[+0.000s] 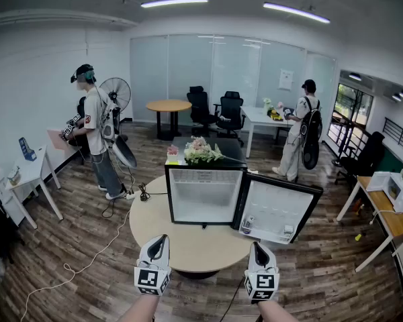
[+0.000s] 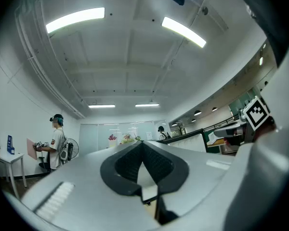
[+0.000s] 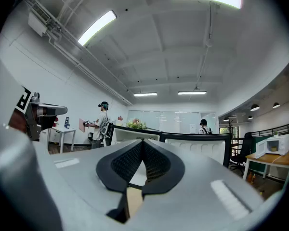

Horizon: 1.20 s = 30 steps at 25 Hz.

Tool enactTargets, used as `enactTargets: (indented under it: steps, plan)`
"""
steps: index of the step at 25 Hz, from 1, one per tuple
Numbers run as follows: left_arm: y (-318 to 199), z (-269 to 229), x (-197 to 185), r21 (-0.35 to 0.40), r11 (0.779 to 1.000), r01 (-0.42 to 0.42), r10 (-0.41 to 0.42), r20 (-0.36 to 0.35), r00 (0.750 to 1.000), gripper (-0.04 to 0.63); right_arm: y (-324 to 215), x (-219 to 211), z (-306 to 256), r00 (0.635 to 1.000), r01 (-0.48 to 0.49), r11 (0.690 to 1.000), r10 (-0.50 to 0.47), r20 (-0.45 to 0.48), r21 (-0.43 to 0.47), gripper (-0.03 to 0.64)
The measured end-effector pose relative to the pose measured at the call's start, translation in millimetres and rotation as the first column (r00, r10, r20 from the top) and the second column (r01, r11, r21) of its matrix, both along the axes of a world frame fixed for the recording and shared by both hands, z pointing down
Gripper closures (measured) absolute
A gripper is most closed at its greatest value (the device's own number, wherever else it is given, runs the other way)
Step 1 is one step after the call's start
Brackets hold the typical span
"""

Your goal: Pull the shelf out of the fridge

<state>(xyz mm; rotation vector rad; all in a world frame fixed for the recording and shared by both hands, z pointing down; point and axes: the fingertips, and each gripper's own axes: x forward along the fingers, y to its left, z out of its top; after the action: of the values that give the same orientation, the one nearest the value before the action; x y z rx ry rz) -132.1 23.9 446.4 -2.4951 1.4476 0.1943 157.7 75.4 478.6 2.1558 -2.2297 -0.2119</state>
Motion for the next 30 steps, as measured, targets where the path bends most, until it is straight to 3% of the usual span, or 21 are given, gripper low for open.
enactTargets:
  steps: [22, 25, 26, 27, 28, 30]
  plan:
    - [-4.3, 1.5, -2.9, 0.001, 1.0, 0.0, 0.0, -0.003, 1.0, 0.597, -6.3, -10.7, 1.6, 1.0, 0.024, 0.999, -0.024, -0.002, 0.024, 0.609]
    - [-4.8, 2.1, -2.1, 0.001, 1.0, 0.003, -0.003, -0.005, 1.0, 0.597, -11.3, -17.9, 5.0, 0.996, 0.086, 0.996, -0.086, -0.014, 0.014, 0.607]
    - [-4.3, 2.3, -1.8, 0.001, 1.0, 0.003, -0.003, -0.005, 1.0, 0.597, -15.2, -23.0, 7.2, 0.992, 0.12, 0.993, -0.12, -0.026, 0.003, 0.566]
    - [-3.8, 2.3, -1.7, 0.002, 1.0, 0.004, -0.004, -0.005, 1.0, 0.597, -19.9, -27.3, 9.3, 0.989, 0.144, 0.989, -0.145, -0.035, -0.01, 0.196]
    - [-3.6, 2.4, -1.9, 0.001, 1.0, 0.005, -0.005, -0.004, 1.0, 0.597, -23.9, -29.7, 10.8, 0.987, 0.156, 0.987, -0.157, -0.038, -0.023, 0.075]
    - [-4.0, 3.1, -2.0, -0.001, 1.0, 0.006, -0.006, -0.004, 1.0, 0.597, -27.9, -29.7, 11.5, 0.986, 0.164, 0.986, -0.166, -0.035, -0.036, 0.075]
